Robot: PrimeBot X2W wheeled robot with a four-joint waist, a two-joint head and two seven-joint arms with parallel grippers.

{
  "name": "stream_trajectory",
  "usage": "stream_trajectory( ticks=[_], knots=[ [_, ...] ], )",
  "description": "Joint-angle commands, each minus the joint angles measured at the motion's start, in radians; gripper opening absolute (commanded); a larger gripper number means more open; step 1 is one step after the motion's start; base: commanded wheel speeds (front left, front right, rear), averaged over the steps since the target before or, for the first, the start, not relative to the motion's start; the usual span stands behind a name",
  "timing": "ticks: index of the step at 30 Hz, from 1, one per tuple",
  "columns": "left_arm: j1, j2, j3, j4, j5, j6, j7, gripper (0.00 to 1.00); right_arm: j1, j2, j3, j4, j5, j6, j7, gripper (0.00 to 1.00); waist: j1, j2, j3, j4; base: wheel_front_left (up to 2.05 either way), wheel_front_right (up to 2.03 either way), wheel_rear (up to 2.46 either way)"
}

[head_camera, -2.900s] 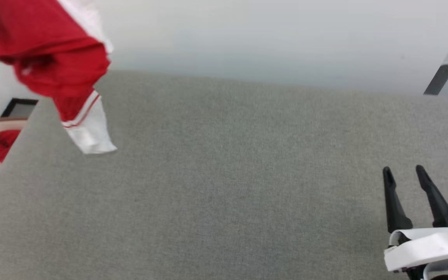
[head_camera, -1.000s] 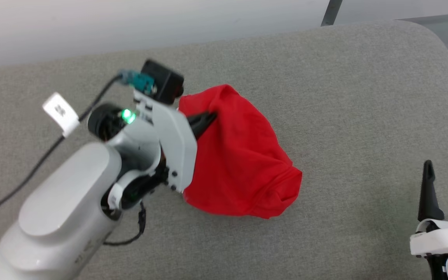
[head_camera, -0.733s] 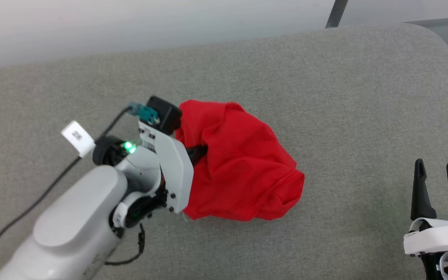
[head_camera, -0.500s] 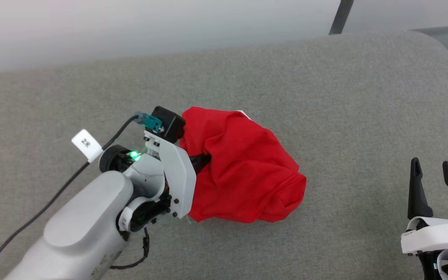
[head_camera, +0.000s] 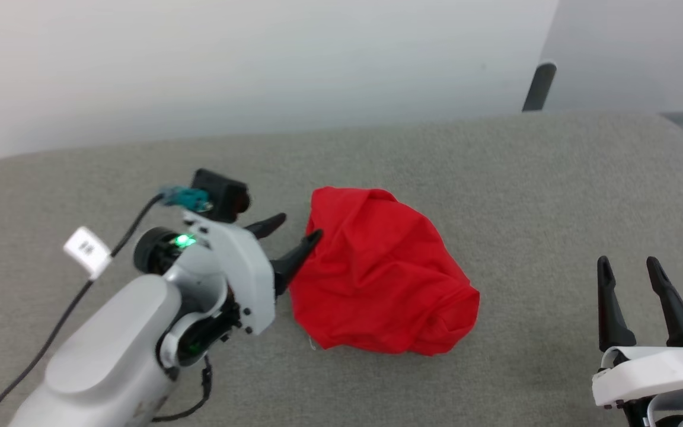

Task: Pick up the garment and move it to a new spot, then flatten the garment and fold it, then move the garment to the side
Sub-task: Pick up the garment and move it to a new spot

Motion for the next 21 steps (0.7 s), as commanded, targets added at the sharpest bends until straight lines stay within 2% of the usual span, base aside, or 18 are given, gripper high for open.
stream_trajectory(
  ticks=[1, 12, 21],
  knots=[
    [0.023, 0.005, 0.007, -0.005, -0.001, 0.008, -0.015, 1.00, 0.012, 0.002, 0.005, -0.004, -0.007, 0.000, 0.003, 1.00, 0.0000, 0.0000, -0.042, 0.031, 0.00, 0.00, 0.00],
    [0.172, 0.098, 0.113, -0.087, 0.031, 0.042, -0.270, 1.00, 0.054, -0.010, 0.004, -0.020, -0.026, 0.000, 0.006, 1.00, 0.0000, 0.0000, -0.090, 0.087, 0.00, 0.00, 0.00],
    [0.309, 0.153, 0.189, -0.090, 0.048, 0.062, -0.472, 1.00, 0.074, -0.032, -0.010, 0.014, -0.017, 0.000, -0.014, 1.00, 0.0000, 0.0000, -0.112, 0.123, 0.00, 0.00, 0.00]
  ],
)
